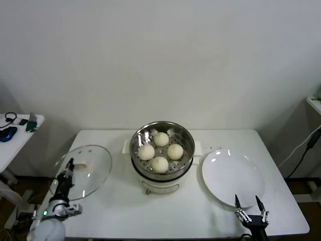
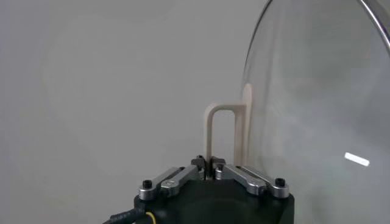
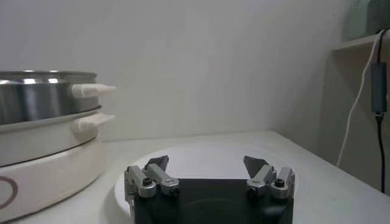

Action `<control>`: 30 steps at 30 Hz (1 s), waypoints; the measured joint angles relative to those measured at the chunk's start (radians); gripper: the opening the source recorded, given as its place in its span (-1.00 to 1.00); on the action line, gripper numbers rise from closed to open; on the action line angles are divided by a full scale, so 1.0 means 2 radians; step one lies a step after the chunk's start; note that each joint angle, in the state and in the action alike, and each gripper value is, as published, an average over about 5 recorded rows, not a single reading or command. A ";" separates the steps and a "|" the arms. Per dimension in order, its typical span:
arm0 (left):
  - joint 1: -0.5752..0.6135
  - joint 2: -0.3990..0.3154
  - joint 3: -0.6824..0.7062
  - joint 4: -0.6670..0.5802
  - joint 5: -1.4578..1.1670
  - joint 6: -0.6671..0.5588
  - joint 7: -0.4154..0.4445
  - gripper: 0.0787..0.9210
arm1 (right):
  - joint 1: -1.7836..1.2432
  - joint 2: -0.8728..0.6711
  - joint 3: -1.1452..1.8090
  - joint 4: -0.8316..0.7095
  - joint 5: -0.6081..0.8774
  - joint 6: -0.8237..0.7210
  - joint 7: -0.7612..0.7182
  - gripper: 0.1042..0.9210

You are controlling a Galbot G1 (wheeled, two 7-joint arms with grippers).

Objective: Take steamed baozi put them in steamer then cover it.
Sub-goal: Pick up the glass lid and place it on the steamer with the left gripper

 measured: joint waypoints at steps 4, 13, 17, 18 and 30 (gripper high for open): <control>0.001 0.035 0.005 -0.056 -0.039 0.042 0.032 -0.85 | 0.002 -0.001 0.000 -0.002 -0.007 -0.004 0.004 0.76; -0.037 0.086 0.065 -0.161 -0.077 0.163 0.101 -0.85 | 0.009 -0.003 -0.001 -0.005 -0.013 -0.002 0.008 0.76; -0.074 0.084 0.120 -0.183 -0.065 0.216 0.129 -0.85 | 0.014 -0.005 -0.002 -0.009 -0.012 0.003 0.008 0.76; -0.084 0.081 0.135 -0.187 -0.059 0.227 0.136 -0.85 | 0.015 -0.006 -0.003 -0.010 -0.012 0.004 0.008 0.76; -0.179 -0.013 0.295 -0.191 0.065 0.304 0.216 -0.85 | 0.032 -0.007 -0.004 -0.023 -0.015 0.009 0.010 0.76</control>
